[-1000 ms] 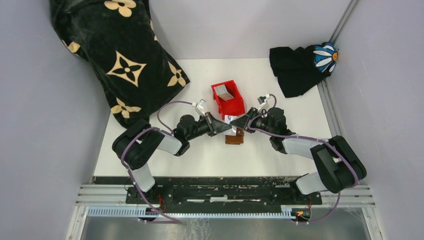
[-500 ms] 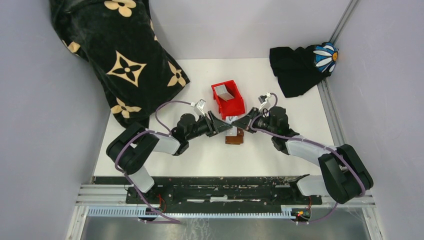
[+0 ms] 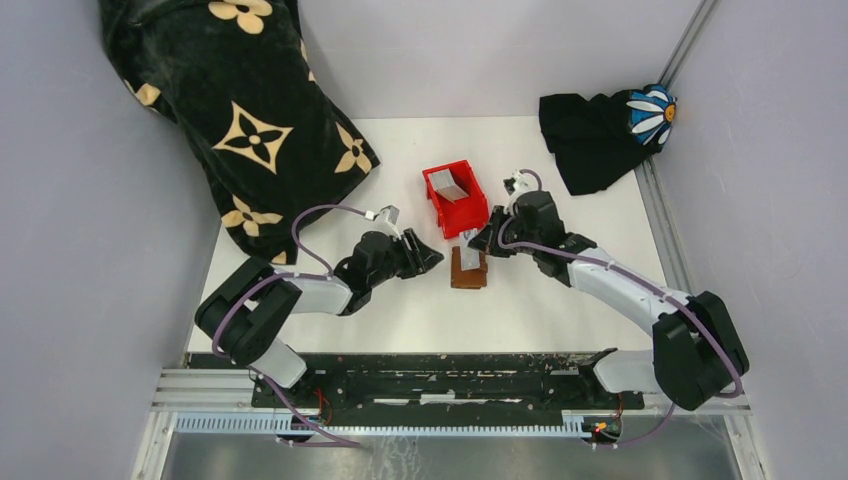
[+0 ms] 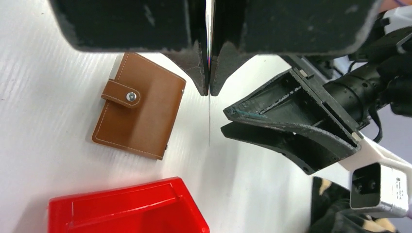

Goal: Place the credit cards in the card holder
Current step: Open the card holder at the center of the board.

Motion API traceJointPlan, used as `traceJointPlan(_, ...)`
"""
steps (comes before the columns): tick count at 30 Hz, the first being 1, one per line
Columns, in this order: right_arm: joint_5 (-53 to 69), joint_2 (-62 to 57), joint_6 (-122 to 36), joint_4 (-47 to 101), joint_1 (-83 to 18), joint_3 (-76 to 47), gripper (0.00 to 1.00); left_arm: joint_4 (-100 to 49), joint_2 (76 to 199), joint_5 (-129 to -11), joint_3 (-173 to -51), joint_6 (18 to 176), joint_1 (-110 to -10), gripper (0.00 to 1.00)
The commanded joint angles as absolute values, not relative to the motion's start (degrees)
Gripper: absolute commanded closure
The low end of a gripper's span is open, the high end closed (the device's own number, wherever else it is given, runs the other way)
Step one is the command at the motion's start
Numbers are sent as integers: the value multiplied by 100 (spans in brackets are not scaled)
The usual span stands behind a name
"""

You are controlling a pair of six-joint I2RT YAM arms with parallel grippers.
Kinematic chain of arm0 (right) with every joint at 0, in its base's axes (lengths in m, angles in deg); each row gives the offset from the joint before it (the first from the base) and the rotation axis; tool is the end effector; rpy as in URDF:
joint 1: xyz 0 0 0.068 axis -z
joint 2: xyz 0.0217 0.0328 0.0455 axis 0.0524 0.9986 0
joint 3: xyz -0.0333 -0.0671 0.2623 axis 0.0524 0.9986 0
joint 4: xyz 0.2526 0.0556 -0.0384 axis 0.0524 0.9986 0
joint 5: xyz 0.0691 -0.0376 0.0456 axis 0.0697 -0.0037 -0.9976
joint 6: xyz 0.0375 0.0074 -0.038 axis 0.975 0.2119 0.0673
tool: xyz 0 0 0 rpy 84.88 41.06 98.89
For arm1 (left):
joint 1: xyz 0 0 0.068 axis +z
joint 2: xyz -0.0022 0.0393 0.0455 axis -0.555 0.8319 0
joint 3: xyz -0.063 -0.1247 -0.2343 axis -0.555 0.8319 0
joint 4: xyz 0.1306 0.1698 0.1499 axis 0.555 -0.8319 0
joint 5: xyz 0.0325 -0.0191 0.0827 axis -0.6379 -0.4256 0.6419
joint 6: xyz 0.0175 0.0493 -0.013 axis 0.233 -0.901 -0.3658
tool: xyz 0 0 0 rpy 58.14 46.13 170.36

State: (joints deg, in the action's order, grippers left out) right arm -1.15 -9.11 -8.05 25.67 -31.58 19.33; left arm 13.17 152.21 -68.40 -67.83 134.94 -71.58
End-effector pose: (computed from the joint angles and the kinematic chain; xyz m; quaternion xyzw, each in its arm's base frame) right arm 0.2406 0.1425 0.2287 0.0311 0.8674 0.3788 0.3210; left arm 0.2258 -0.1810 0.1508 -0.0483 0.8226 -0.4251 0.3746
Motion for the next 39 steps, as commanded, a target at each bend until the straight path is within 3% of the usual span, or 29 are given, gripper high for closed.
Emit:
traceJointPlan(1, 975, -560, -1604, 3765, -3542, 1083, 99, 993, 15093, -6265, -6808, 12864, -7228, 44)
traceJointPlan(11, 1903, 411, -1953, 4952, -3995, 65, 99, 384, 15373, -5867, -7172, 12478, -7423, 47)
traceJointPlan(27, 2283, 1286, -2092, 6021, -4066, -948, 99, -340, 15926, -5535, -7928, 12193, -7772, 51)
traceJointPlan(39, 2243, 1513, -2096, 6146, -4069, -1054, 99, -548, 16126, -5419, -8160, 12122, -7887, 52)
